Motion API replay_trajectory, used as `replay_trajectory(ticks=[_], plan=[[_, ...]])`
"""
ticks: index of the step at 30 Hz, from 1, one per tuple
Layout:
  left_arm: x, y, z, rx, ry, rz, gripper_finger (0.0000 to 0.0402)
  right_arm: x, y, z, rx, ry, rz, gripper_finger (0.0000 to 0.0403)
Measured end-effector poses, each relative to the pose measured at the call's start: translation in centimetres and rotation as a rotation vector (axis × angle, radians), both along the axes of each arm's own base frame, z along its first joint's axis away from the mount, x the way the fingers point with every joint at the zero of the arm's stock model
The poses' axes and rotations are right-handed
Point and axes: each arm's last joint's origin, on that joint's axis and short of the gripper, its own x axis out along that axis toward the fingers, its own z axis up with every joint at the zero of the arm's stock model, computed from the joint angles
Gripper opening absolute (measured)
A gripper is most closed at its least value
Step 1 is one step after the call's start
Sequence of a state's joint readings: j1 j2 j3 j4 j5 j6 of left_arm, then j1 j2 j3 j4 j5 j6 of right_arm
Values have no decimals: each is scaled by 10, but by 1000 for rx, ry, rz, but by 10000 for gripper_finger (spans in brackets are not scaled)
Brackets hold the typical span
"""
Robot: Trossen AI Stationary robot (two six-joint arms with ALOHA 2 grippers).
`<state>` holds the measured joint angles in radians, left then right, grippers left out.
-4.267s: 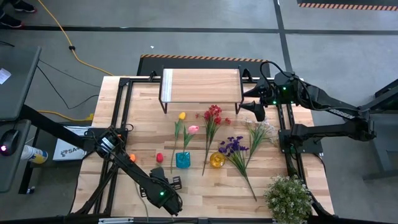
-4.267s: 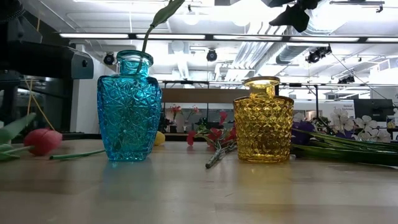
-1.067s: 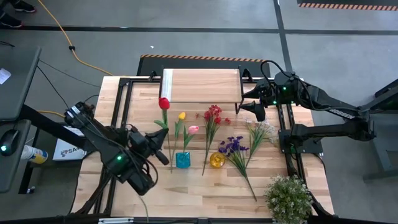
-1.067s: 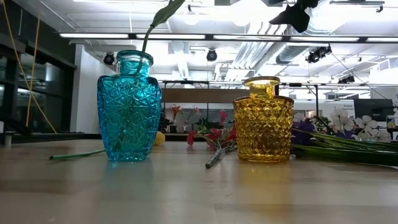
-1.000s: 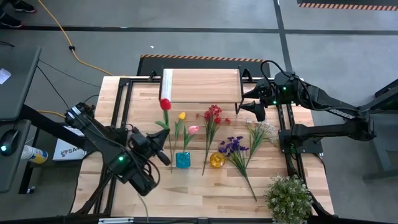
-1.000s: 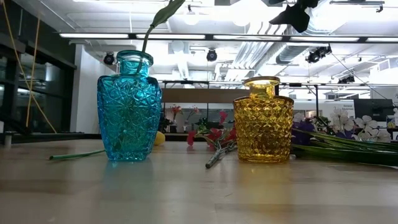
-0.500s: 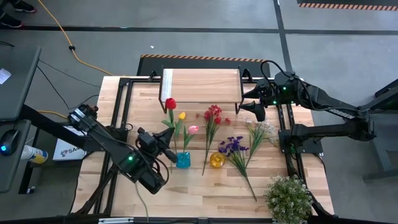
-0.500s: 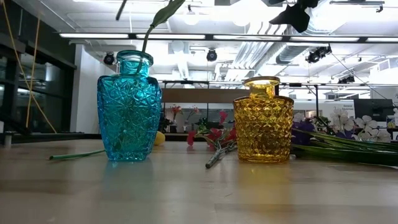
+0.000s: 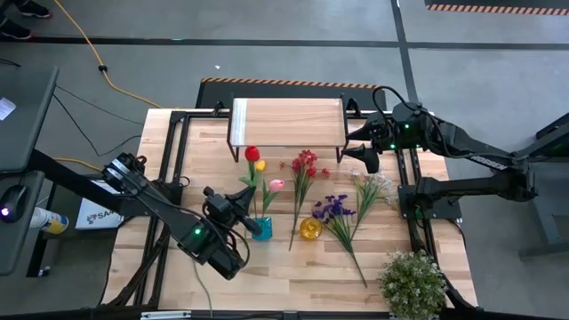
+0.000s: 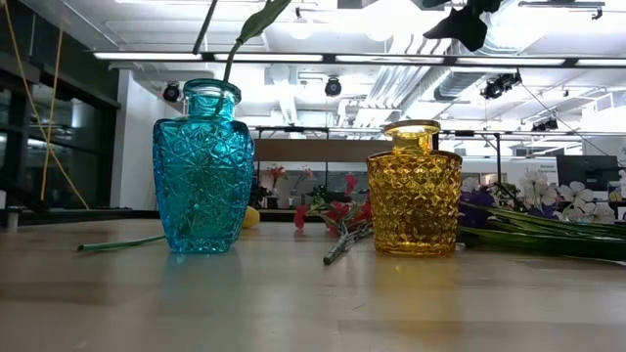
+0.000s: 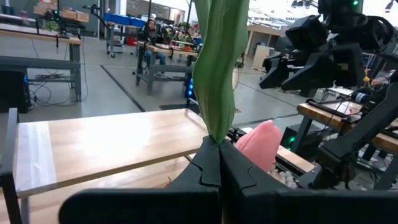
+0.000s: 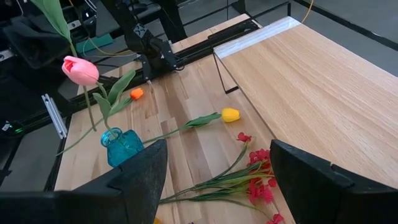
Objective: Pick and place flowers into a vace then onto a shelf
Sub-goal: Put the red tulip into the blue vase
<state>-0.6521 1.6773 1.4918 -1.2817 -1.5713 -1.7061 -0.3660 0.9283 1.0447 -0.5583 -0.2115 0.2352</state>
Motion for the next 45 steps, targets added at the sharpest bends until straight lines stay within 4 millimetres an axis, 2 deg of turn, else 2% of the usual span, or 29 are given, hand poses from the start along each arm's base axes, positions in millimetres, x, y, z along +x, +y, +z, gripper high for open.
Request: replay_trajectory(ticks=[10, 16, 26, 41, 45], plan=[[16, 0, -18, 20, 27, 30, 21, 0, 0, 0, -3, 0, 1, 273], [18, -2, -20, 12, 15, 31, 21, 0, 0, 0, -11, 1, 5, 273], [19, -2, -39, 3, 8, 30, 21, 0, 0, 0, -31, 4, 15, 273], [19, -3, -42, -33, 82, 18, 21, 0, 0, 0, -32, 3, 15, 273], [19, -3, -43, -52, 97, 14, 34, 0, 0, 0, -32, 3, 15, 273]])
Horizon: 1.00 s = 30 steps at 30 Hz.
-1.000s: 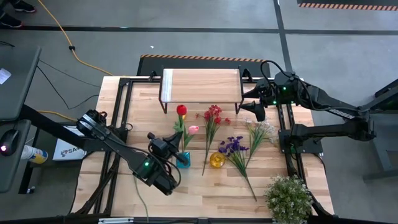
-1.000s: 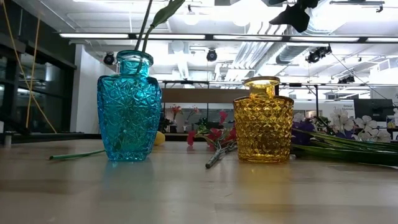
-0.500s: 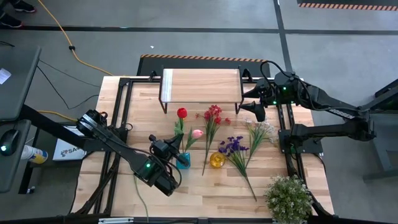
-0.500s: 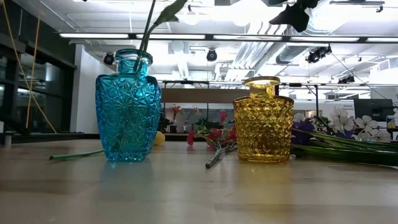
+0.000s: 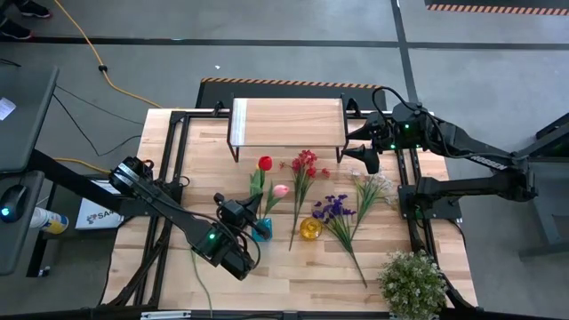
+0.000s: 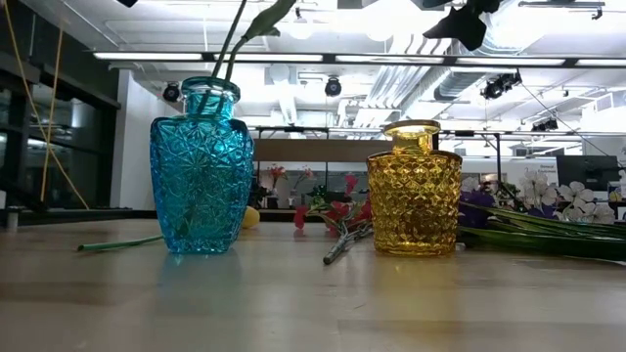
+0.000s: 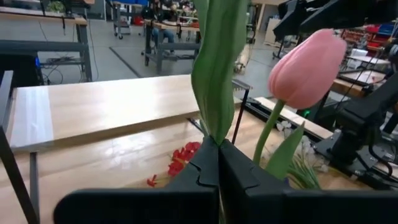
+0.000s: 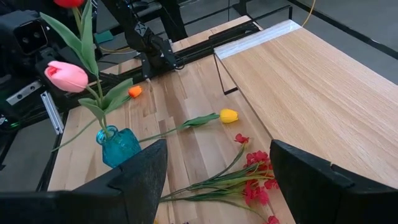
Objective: Pick and place flowers into a vace then onto a shelf
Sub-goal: Put the red tulip into the blue vase
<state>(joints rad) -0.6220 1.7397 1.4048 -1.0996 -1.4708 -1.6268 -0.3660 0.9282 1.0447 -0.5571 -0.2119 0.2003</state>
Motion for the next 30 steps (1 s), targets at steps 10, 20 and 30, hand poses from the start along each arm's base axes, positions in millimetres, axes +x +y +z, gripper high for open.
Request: replay_trajectory(ticks=[10, 20, 30], plan=[[0, 0, 0, 6, 28, -4, 38, 0, 0, 0, 1, 0, 0, 273], [0, 0, -2, -48, 67, -14, 112, 0, 0, 0, 6, -1, -2, 273], [0, -1, -4, -102, 102, -24, 121, 0, 0, 0, 7, -1, -3, 273]])
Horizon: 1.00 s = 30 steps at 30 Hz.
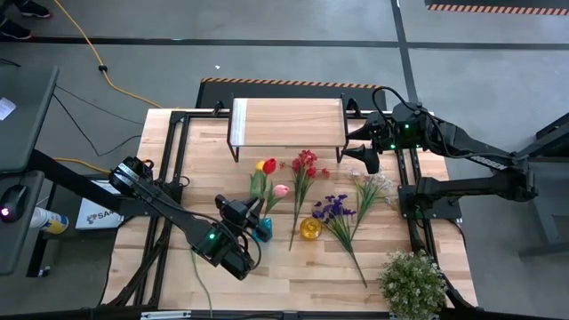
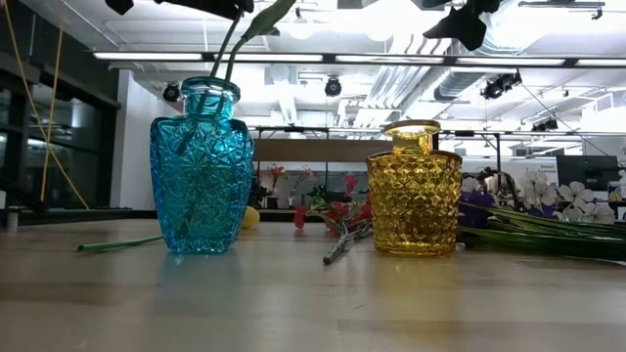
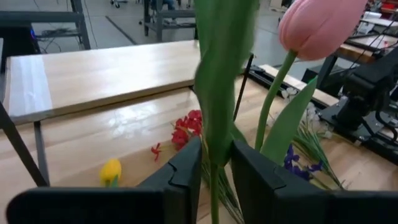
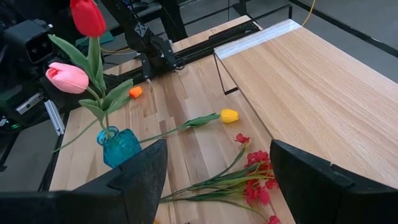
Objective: Pick and place flowers into a vace then onto a shelf
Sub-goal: Put the red tulip into the blue vase
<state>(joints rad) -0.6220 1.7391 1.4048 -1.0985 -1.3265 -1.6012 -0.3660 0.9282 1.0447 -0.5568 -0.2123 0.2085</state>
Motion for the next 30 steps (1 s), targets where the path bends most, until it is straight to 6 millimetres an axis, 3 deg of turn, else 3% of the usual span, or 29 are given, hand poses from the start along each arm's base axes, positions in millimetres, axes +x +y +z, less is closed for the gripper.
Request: replay_trajectory(ticks=[26, 30], plan=[[-1, -1, -3, -29, 122, -36, 122, 0, 0, 0, 0, 0, 0, 273], [-3, 0, -5, -55, 206, -53, 122, 0, 0, 0, 0, 0, 0, 273]])
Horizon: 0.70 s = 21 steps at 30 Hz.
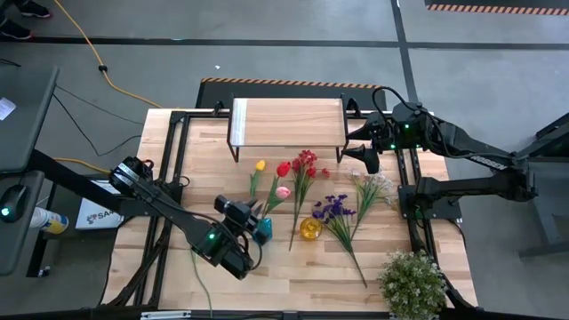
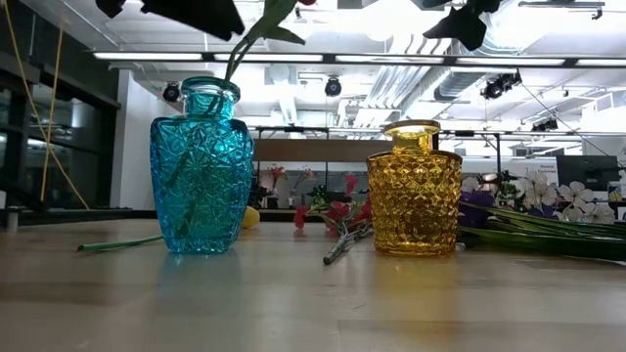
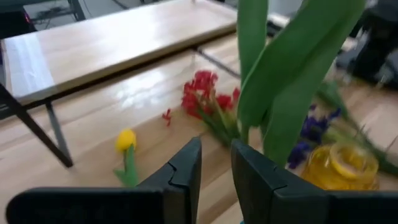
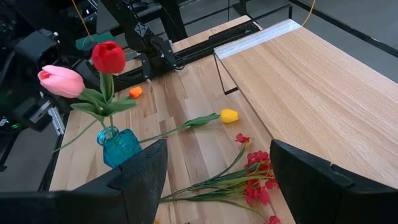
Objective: Pick and place flowers into a vace then onto a shelf
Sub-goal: Put the red tulip into the blue vase, then put the orange tulip into the blue vase
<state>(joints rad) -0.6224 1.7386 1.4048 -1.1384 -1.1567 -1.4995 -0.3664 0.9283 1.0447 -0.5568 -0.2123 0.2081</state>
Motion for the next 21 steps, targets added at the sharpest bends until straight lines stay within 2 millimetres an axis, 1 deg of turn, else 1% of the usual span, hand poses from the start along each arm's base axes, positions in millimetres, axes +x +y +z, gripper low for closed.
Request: replay_trajectory(ticks=[4, 14, 21], plan=[[-2, 1, -1, -12, 52, -6, 122, 0, 0, 0, 0, 0, 0, 273], [-7, 4, -2, 17, 117, -4, 122, 0, 0, 0, 0, 0, 1, 273], [-17, 9, -4, -43, 231, 39, 122, 0, 0, 0, 0, 0, 0, 273]])
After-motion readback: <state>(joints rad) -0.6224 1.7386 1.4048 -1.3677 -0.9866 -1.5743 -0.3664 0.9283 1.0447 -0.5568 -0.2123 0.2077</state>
